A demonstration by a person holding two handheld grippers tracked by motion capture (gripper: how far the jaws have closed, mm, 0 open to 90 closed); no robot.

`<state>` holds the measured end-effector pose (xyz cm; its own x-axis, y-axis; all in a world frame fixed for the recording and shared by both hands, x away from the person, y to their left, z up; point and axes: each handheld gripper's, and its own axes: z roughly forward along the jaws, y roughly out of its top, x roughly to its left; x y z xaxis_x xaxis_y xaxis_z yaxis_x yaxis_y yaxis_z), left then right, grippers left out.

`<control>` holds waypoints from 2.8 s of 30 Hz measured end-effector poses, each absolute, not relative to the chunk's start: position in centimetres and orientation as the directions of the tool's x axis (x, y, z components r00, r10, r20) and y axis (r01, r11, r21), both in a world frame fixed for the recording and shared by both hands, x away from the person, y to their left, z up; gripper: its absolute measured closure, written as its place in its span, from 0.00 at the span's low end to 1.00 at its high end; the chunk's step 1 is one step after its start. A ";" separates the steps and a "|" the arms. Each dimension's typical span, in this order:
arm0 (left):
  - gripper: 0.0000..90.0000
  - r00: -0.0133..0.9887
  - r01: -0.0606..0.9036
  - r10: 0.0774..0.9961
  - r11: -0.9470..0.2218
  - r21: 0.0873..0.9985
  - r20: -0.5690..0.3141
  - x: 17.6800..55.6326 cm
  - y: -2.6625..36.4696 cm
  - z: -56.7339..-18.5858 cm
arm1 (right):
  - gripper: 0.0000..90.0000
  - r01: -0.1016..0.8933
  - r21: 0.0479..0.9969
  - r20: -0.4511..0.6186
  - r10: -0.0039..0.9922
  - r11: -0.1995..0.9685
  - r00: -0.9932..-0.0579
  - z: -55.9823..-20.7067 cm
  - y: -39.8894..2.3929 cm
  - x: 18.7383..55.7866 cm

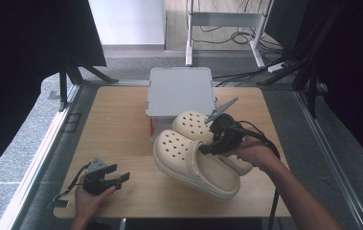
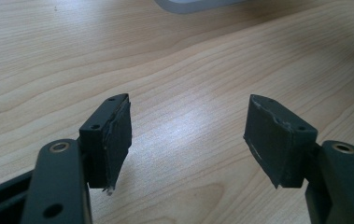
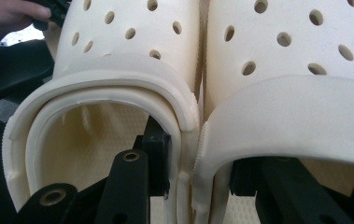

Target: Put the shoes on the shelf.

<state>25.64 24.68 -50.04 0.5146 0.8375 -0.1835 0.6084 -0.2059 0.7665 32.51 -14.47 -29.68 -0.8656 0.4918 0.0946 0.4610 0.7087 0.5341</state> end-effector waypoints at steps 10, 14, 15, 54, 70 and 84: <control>0.36 0.520 0.611 0.834 -0.214 0.762 -0.182 25.7 24.3 -50.1 | 0.73 0.424 0.564 0.097 0.453 0.708 -0.886 -27.7 -14.3 32.4; 0.36 0.518 0.607 0.836 -0.211 0.766 -0.181 25.6 24.5 -50.0 | 0.73 0.426 0.575 0.126 0.438 0.699 -0.890 -27.0 -13.9 33.6; 0.36 0.519 0.608 0.835 -0.210 0.766 -0.183 25.6 24.5 -50.0 | 0.73 0.425 0.579 0.130 0.435 0.696 -0.891 -26.8 -13.7 34.0; 0.36 0.514 0.608 0.840 -0.214 0.765 -0.173 25.7 24.9 -50.2 | 0.73 0.401 0.604 0.122 0.417 0.689 -0.901 -23.8 -10.5 44.4; 0.36 0.520 0.608 0.835 -0.213 0.765 -0.180 25.7 25.0 -50.1 | 0.73 0.498 0.606 0.100 0.562 0.620 -0.821 -23.0 -9.2 49.3; 0.36 0.520 0.604 0.835 -0.211 0.768 -0.179 25.7 25.1 -50.0 | 0.73 0.626 0.612 0.079 0.751 0.482 -0.655 -23.6 -7.8 52.5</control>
<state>25.67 25.07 -50.02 0.5205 0.8348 -0.1793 0.6040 -0.2115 0.7684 52.46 -7.84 -23.62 -0.6553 0.7512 0.0790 0.6265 0.4821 0.6125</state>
